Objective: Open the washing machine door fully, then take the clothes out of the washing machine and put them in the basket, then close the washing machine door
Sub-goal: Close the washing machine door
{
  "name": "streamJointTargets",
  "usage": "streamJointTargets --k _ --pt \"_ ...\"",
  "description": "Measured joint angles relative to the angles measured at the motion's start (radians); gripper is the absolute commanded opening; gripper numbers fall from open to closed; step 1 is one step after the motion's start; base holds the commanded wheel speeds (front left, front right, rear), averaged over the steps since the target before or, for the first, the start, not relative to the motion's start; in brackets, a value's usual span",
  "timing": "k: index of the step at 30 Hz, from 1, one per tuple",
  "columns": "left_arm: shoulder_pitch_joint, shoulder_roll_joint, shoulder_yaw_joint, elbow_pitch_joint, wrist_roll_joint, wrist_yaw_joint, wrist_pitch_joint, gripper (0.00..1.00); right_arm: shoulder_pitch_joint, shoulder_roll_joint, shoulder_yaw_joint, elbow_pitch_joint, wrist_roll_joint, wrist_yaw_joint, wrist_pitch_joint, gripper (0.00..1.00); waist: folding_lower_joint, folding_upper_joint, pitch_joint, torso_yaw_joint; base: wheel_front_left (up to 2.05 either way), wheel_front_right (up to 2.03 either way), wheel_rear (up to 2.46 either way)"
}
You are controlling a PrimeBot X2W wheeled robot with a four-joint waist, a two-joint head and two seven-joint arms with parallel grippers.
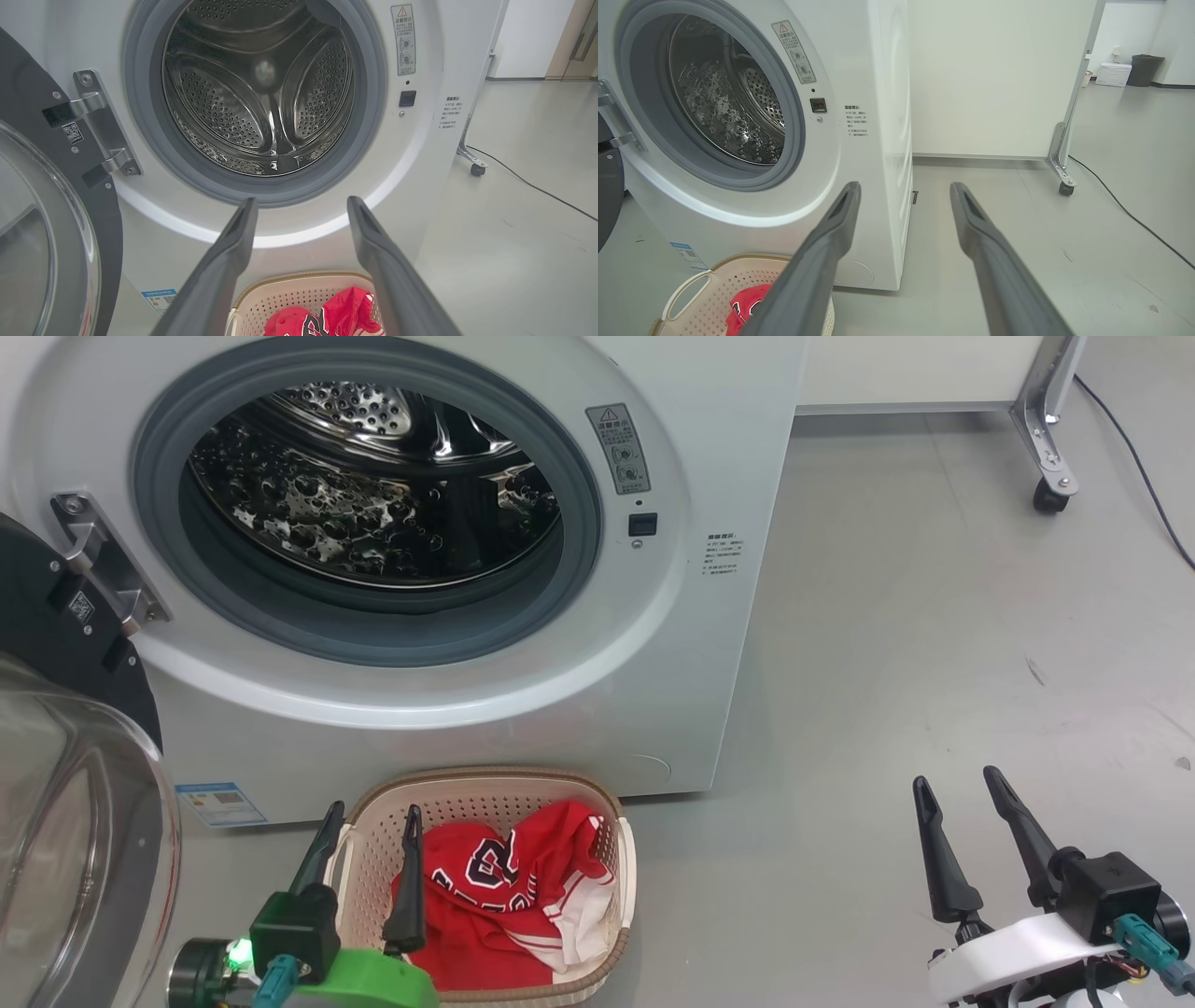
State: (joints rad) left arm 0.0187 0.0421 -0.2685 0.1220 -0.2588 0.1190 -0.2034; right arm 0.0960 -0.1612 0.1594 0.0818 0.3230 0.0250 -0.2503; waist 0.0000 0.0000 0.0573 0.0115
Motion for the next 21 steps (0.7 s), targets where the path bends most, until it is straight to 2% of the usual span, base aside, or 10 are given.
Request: streamJointTargets --k 21 --pt "0.012 0.001 0.001 -0.066 0.039 0.0 0.026 1.0 0.001 -0.001 -0.002 -0.016 0.0 -0.001 0.007 1.0 0.0 0.0 0.023 0.008 -0.01 0.03 -0.02"
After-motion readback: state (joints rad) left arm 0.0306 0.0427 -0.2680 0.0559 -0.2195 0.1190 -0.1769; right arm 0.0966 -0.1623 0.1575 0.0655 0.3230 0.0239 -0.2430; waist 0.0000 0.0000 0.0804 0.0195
